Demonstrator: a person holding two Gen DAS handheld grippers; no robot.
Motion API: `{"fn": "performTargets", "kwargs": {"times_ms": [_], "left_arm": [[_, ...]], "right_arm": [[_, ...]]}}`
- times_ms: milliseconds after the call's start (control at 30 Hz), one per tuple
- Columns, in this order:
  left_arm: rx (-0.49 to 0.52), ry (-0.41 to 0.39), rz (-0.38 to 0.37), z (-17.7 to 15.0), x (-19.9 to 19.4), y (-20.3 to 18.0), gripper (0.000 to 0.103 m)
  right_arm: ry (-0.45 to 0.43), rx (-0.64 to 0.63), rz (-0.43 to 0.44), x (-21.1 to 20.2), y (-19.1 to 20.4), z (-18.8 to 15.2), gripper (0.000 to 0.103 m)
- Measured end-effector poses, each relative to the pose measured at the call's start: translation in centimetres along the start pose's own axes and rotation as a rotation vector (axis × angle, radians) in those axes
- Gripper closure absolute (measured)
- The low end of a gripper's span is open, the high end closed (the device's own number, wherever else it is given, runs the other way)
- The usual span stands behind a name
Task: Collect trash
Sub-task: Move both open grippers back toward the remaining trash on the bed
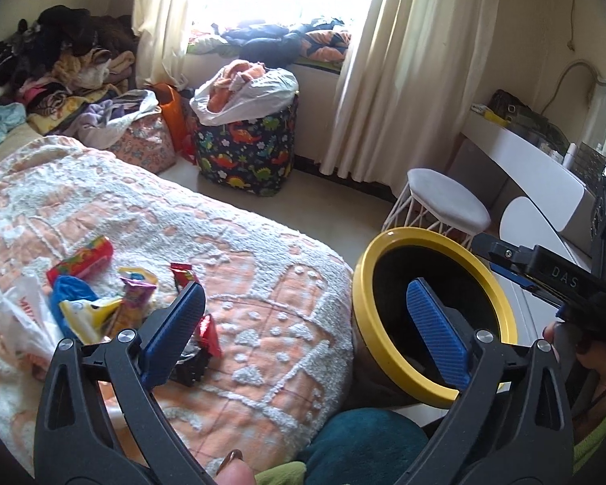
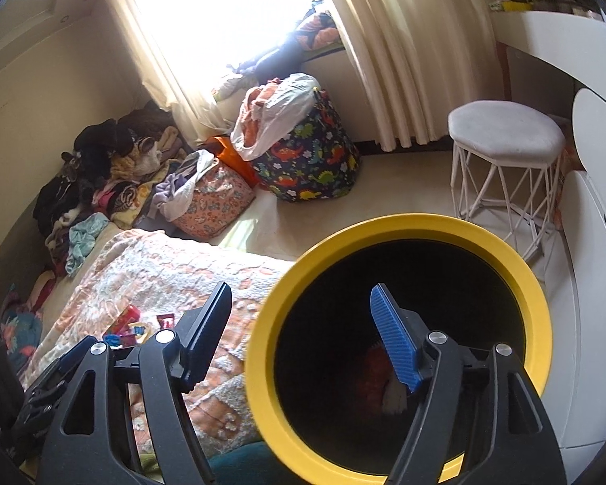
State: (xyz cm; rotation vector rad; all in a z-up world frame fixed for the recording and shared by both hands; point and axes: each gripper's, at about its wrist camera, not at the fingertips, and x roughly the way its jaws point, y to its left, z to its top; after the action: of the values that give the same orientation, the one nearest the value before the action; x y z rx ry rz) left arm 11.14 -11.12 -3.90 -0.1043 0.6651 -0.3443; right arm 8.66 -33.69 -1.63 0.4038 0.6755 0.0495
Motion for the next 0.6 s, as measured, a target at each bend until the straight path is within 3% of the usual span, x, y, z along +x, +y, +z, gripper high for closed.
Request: {"fn": "performTargets", "kwargs": {"times_ms": [600], "left_arm": [[-0.097,-0.046,0.087,0.5,-2.3,5.1,0.011]], "right_arm": [[0.01,-0.174,0.104,0.0,7.7,-1.6,0.034]]}}
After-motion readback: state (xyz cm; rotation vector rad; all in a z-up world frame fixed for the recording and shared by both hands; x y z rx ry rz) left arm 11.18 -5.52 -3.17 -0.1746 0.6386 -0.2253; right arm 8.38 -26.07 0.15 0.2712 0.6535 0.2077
